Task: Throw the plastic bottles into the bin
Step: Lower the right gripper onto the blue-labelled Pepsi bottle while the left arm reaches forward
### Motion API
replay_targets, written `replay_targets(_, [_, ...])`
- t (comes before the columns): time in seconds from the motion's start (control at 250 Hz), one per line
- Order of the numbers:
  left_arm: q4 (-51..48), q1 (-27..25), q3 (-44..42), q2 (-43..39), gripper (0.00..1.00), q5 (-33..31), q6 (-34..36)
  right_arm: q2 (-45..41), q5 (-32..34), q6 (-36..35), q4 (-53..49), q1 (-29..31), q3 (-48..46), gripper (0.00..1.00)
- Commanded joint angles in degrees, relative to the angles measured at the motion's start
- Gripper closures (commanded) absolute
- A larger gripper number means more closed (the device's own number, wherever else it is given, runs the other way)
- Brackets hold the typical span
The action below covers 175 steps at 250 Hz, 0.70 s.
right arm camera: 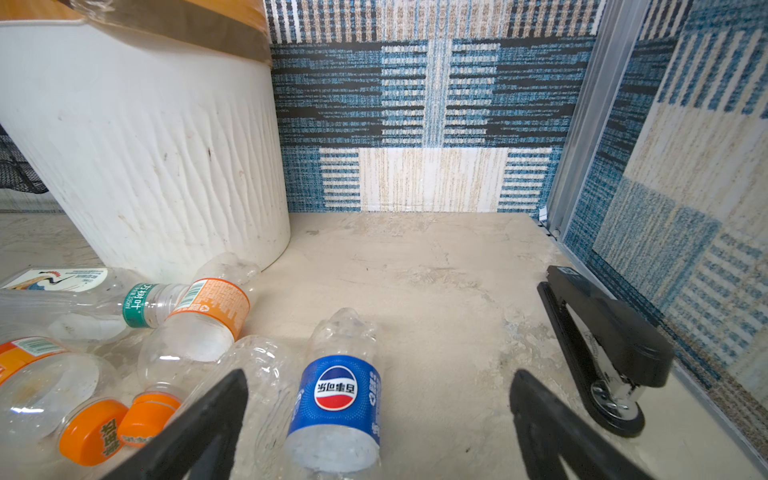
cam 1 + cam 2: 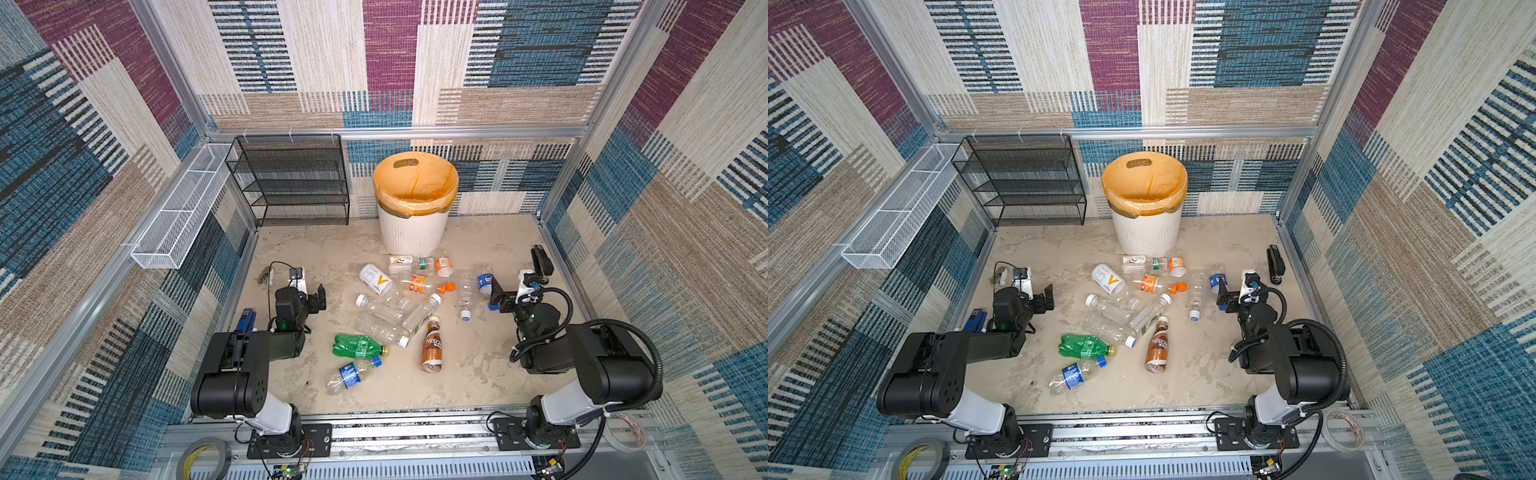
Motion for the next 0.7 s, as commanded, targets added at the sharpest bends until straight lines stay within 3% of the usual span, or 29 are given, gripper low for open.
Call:
replay_targets(0.0, [-0.4, 0.3, 0.6, 0.0, 0.02, 0.7, 0.3, -0.2, -0.6, 0.8, 0.9, -0.1, 0.3, 0.01])
replay_targets(0.068, [0.7, 0.3, 0.1, -0.5, 0.22, 1.2, 0.8, -1.9, 1.5, 1.4, -2.5, 0.0, 1.9, 0.10])
replay_targets(0.144, [-7.8, 0.2, 2.4, -5.6, 0.39, 3.0, 1.4, -6.5, 5.6, 3.2, -19.2, -0.3, 9.0, 0.12])
replay_targets(0.272, [-23.3, -0.2, 10.0, -11.5, 0.40, -7.8, -4.0, -8.5, 7.5, 5.4, -39.0, -0.3, 20.0, 0.14])
replay_targets(0.344, [-31.0, -0.2, 15.1, -13.6, 0.40, -8.8, -8.6, -8.8, 10.2, 10.8, -48.3, -0.4, 24.4, 0.14])
replay_targets(0.452, [-43.1, -0.3, 23.8, -14.2, 0.37, -4.6, -15.0, -9.8, 6.0, 13.2, -58.3, -0.4, 27.7, 0.15])
replay_targets(0.528, [-51.8, -0.4, 30.3, -13.5, 0.35, 2.4, -17.8, -9.7, 3.1, 14.3, -65.9, -0.4, 29.9, 0.14])
replay_targets(0.596, [-60.8, -0.5, 37.0, -12.5, 0.34, 9.0, -14.8, -9.1, -0.7, 14.7, -72.6, -0.4, 32.0, 0.15])
replay_targets(0.696, [-69.0, -0.5, 42.8, -11.1, 0.33, 11.3, -8.9, -9.0, -3.0, 14.5, -78.1, -0.3, 32.4, 0.16])
